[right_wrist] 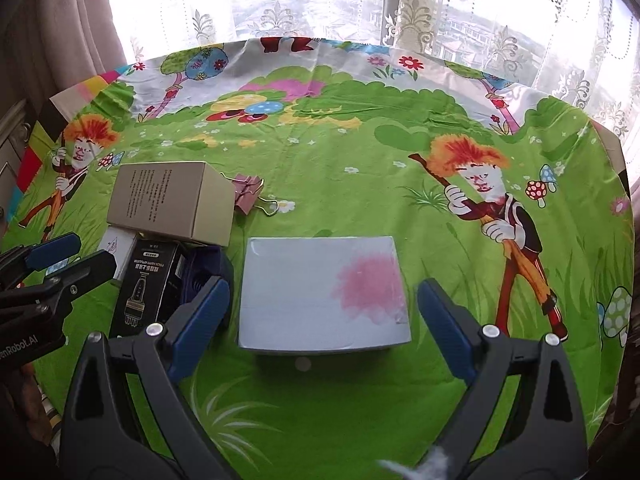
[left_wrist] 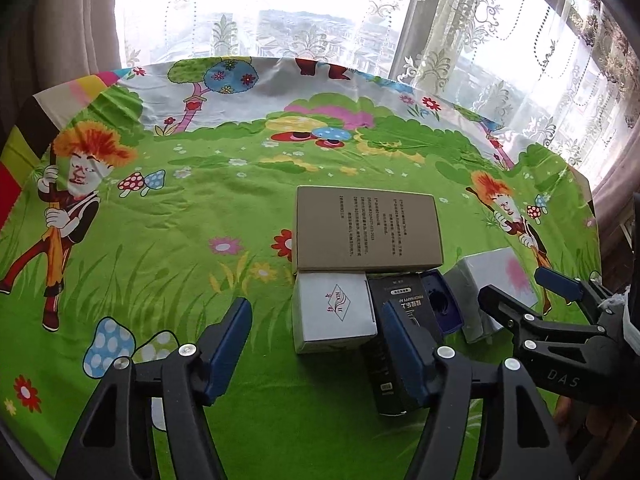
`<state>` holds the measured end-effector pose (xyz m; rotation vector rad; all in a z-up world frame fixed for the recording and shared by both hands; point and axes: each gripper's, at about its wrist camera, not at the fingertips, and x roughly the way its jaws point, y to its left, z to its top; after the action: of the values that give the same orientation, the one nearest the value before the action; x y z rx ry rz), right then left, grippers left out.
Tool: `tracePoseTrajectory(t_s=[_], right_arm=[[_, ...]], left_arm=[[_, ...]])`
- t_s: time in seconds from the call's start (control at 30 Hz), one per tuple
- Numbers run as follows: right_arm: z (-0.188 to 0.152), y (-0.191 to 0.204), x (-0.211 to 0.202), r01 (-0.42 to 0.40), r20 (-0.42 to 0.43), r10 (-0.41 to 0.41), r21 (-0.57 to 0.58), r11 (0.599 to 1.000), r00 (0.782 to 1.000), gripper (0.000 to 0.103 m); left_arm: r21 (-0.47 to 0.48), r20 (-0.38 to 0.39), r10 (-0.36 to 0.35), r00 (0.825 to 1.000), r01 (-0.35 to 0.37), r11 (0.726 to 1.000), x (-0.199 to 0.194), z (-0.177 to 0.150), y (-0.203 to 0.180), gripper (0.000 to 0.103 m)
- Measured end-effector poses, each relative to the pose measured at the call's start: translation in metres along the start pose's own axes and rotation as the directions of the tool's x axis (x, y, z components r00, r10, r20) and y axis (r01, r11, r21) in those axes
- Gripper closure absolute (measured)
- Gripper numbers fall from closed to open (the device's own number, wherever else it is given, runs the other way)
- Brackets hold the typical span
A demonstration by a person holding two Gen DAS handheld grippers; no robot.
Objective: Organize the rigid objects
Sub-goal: 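Grasp the red-diamond-logo white box with the left tool while the right tool grasps the pink-smudged white box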
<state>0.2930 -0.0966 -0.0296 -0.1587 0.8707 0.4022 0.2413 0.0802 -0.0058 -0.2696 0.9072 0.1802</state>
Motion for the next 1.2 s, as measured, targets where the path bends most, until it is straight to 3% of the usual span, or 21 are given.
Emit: tracePoseTrajectory(t_s=[0.63, 0.73, 1.2], right_arm=[[-0.004, -0.015, 0.015, -0.003, -0.013, 0.004, 0.039, 0.999, 1.000, 0.007], [-0.005, -0.016, 0.018, -0.003, -0.018, 0.003, 0.037, 0.999, 1.000, 0.011], [-0.015, -0.020, 0.009, 0.005, -0.009, -0.004, 0.064, 0.998, 1.000, 0.012]], left_arm=[[0.013, -0.028, 0.047, 0.998, -0.047, 0.999, 0.016, -0.005, 0.004, 0.039], [0.026, -0.035, 0.058, 0.998, -0.057, 0.998, 0.021, -0.006, 0.003, 0.061], [-0.038, -0.023, 0.063, 0.998, -0.063, 0.997, 0.010, -0.016, 0.017, 0.061]])
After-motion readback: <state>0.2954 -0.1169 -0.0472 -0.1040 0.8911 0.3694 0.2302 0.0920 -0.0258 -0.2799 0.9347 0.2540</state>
